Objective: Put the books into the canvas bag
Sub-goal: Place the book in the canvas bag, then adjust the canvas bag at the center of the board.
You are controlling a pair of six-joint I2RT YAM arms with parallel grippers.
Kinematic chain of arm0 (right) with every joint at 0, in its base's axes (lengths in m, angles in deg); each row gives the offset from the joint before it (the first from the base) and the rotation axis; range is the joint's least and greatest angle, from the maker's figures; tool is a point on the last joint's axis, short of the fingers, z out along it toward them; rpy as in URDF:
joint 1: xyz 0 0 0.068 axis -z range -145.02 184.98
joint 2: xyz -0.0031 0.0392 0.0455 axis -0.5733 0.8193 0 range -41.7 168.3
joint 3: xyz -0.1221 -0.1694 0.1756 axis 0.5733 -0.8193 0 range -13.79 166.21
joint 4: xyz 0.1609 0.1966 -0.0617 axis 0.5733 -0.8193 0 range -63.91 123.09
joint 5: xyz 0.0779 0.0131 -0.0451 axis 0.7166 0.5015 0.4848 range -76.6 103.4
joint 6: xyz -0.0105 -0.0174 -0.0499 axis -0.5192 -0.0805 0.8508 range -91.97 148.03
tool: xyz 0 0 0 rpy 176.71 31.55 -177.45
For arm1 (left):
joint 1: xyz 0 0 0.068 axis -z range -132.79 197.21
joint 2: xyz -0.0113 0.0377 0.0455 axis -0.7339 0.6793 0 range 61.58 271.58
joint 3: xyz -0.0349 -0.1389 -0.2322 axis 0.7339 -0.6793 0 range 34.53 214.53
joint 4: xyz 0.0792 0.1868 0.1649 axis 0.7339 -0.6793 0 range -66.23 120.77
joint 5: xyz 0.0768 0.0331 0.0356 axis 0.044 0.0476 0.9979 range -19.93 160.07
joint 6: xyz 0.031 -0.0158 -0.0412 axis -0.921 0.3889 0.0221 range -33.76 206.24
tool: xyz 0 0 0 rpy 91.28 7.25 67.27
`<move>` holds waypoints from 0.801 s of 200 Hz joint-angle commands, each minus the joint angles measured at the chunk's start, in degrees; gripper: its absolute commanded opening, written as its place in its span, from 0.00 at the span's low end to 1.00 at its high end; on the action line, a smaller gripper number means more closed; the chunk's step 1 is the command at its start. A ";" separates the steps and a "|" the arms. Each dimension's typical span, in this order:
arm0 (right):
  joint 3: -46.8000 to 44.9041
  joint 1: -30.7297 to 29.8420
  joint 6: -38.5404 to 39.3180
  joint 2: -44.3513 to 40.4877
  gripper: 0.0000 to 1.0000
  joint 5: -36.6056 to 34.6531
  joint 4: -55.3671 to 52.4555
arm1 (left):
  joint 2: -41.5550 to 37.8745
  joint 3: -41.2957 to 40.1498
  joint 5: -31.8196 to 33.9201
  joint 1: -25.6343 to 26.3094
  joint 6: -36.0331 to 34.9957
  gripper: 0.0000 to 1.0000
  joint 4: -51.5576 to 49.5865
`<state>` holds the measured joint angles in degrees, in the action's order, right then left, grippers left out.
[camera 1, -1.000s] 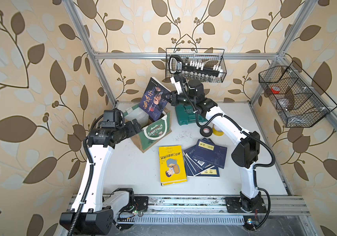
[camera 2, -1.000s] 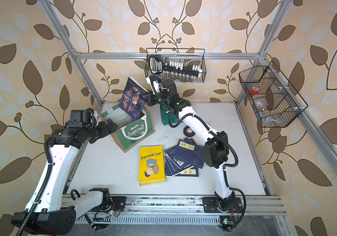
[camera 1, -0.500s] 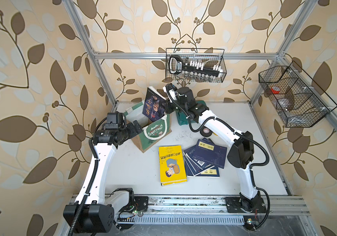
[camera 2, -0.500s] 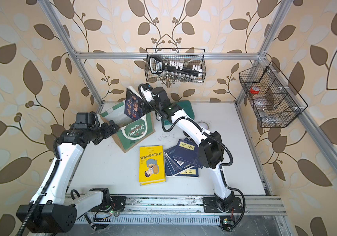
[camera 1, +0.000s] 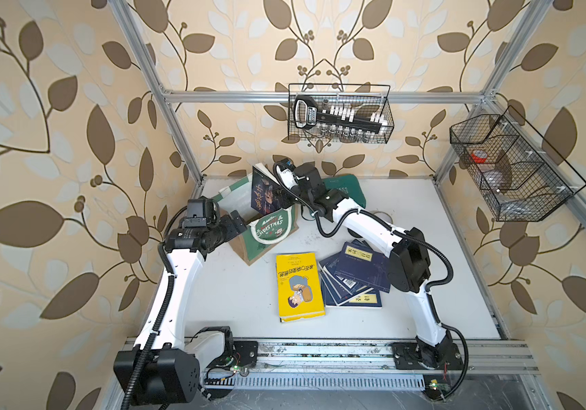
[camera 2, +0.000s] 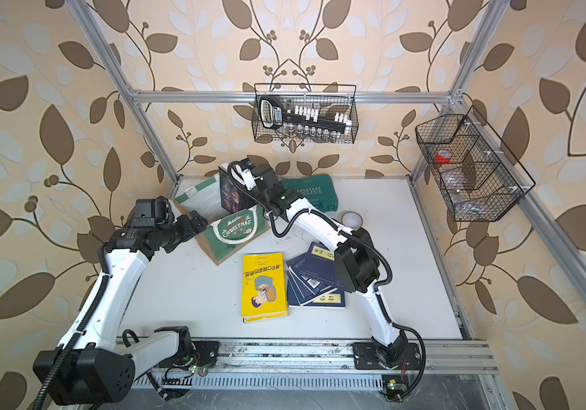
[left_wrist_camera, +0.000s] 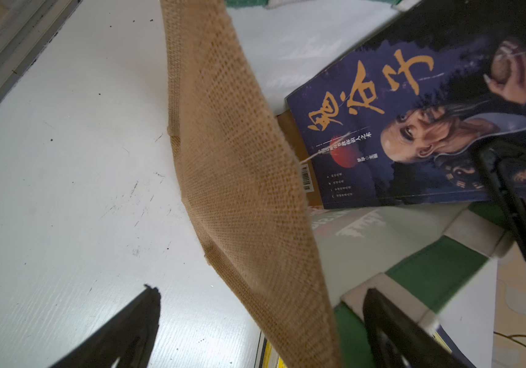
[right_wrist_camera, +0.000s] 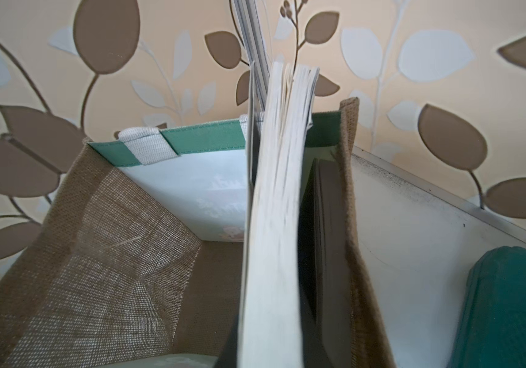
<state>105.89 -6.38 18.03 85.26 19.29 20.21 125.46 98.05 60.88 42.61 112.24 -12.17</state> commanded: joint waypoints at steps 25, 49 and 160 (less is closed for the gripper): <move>0.97 -0.22 0.88 0.71 0.24 -1.43 3.04 | 0.46 -0.07 -1.63 -0.42 0.54 0.99 1.01; 1.00 -0.34 0.84 0.57 0.31 -1.04 2.87 | 0.81 0.10 -2.61 -0.43 0.35 0.99 1.01; -0.64 -0.56 1.92 -8.22 0.68 8.06 4.00 | -1.80 2.39 -16.32 2.69 -3.31 0.99 3.17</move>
<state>107.31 -6.53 19.69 82.83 24.21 22.65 126.09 98.10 50.38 43.55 111.45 -10.86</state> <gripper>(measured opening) 0.655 0.989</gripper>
